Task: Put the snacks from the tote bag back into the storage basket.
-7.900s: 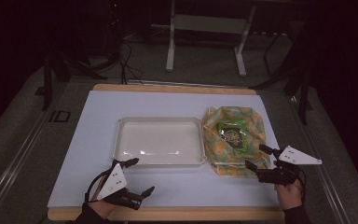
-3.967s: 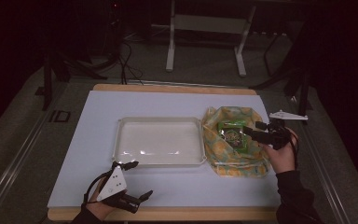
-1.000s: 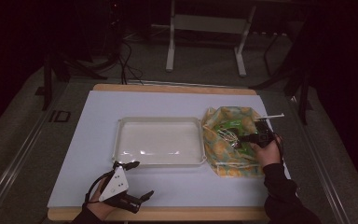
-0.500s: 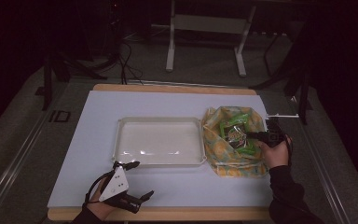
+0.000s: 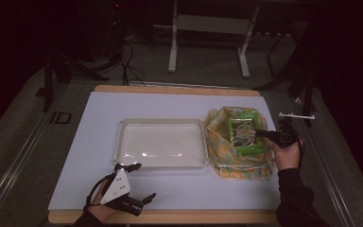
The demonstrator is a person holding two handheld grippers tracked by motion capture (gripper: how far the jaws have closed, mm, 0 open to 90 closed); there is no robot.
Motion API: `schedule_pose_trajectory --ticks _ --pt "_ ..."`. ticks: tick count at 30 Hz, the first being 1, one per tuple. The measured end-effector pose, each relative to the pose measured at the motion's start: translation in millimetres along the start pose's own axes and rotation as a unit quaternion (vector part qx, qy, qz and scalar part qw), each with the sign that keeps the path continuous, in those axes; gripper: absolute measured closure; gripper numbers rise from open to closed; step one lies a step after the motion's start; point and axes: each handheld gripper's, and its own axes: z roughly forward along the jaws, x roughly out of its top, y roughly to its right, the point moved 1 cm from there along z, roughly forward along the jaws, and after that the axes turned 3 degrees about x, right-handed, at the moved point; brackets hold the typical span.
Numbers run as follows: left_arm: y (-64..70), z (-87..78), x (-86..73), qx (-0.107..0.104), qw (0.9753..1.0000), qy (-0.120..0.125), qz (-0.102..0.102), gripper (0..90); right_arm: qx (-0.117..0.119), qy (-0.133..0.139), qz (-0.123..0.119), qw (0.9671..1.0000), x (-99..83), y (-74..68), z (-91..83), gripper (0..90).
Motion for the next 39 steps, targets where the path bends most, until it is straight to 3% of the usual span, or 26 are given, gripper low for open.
schedule_pose_trajectory --ticks 14,39 --pt "0.5 0.0 0.1 0.0 1.0 0.001 0.002 1.3 0.002 0.035 0.012 0.9993 2.7 5.6 -25.3 89.2" --pt "1.7 1.0 -0.1 -0.004 1.0 0.003 0.008 1.3 -0.006 0.07 0.039 0.9967 -8.2 25.5 -67.5 89.1"
